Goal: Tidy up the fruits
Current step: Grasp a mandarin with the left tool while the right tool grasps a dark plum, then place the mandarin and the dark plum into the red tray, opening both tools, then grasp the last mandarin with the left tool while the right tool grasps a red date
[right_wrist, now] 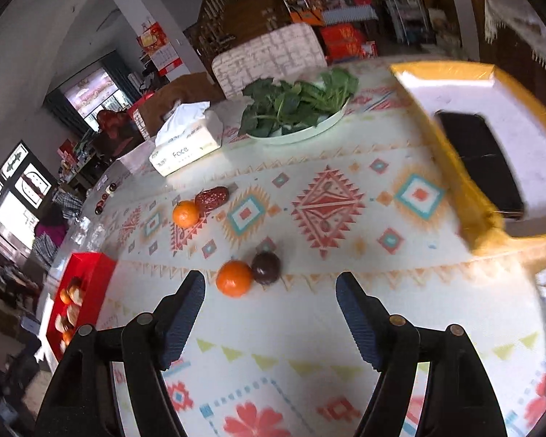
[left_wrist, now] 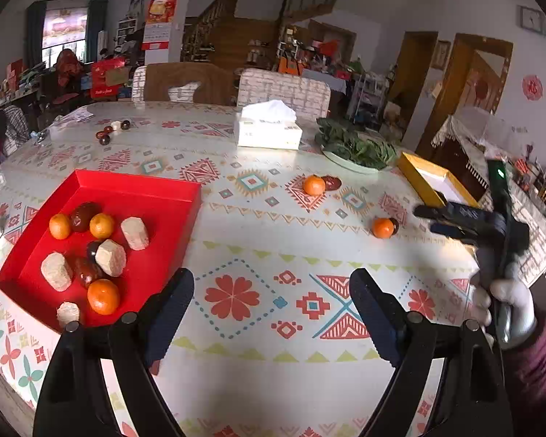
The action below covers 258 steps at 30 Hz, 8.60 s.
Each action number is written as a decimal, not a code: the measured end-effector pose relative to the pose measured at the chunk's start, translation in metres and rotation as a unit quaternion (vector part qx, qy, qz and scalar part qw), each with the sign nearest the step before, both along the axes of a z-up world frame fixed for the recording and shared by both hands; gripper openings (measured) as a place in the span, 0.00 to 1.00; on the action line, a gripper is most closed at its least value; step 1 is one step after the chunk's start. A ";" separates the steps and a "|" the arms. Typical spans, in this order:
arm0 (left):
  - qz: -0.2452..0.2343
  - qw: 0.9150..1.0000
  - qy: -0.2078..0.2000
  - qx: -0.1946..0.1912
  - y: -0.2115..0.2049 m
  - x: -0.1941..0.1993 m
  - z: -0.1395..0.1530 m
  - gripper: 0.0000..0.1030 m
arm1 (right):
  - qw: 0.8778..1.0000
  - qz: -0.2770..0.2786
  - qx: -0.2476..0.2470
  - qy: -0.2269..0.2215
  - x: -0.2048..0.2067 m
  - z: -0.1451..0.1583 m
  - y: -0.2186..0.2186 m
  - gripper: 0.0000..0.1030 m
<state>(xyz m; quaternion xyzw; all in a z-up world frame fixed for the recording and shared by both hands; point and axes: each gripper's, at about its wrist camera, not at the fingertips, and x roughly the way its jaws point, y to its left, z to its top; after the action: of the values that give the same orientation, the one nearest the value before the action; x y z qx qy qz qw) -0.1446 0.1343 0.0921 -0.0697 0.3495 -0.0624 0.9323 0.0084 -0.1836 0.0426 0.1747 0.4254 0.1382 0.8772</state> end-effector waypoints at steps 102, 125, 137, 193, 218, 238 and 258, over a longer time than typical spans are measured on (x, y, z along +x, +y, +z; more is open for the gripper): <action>0.211 0.976 0.000 -0.047 0.203 -0.010 -0.038 0.30 | 0.979 0.202 0.005 -0.021 -0.018 0.027 0.219 0.26; 0.204 0.976 0.043 -0.054 0.249 0.040 -0.056 0.31 | 0.946 0.312 -0.091 -0.014 -0.040 -0.007 0.381 0.26; 0.208 0.975 -0.011 -0.075 0.237 0.016 -0.026 0.78 | 0.948 0.299 -0.094 -0.057 -0.053 0.010 0.371 0.65; -0.025 0.998 -0.019 -0.056 0.057 0.019 -0.022 0.89 | 0.996 0.032 -0.074 0.042 0.150 -0.014 0.134 0.77; -0.022 0.998 0.015 -0.062 0.036 0.045 -0.047 0.89 | 0.987 0.159 0.024 0.028 0.017 -0.029 0.127 0.71; -0.068 0.996 0.059 -0.010 -0.026 0.084 -0.075 0.44 | 0.991 0.131 0.015 -0.020 0.008 -0.018 0.114 0.77; -0.040 0.997 0.053 -0.036 0.000 0.063 -0.063 0.34 | 0.956 0.265 -0.128 -0.017 -0.084 -0.028 0.154 0.77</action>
<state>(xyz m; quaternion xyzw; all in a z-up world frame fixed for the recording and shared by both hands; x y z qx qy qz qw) -0.0817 0.1345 0.0291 -0.0928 0.3988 -0.1082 0.9059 -0.0759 -0.0297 0.0144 -0.0604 0.4557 0.3125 0.8313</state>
